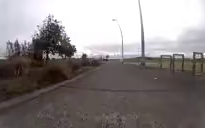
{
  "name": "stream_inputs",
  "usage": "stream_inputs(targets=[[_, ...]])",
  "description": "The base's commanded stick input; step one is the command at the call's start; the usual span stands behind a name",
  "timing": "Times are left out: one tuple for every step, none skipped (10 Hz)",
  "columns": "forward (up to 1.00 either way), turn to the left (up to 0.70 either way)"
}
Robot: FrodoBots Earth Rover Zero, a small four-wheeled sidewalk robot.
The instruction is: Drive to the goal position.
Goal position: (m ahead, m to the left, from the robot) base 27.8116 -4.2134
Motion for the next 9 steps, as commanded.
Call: stream_inputs(targets=[[1.00, -0.40], [1.00, -0.40], [1.00, -0.40], [1.00, -0.40], [1.00, -0.40], [1.00, -0.40], [1.00, -0.29], [1.00, -0.11], [1.00, 0.00]])
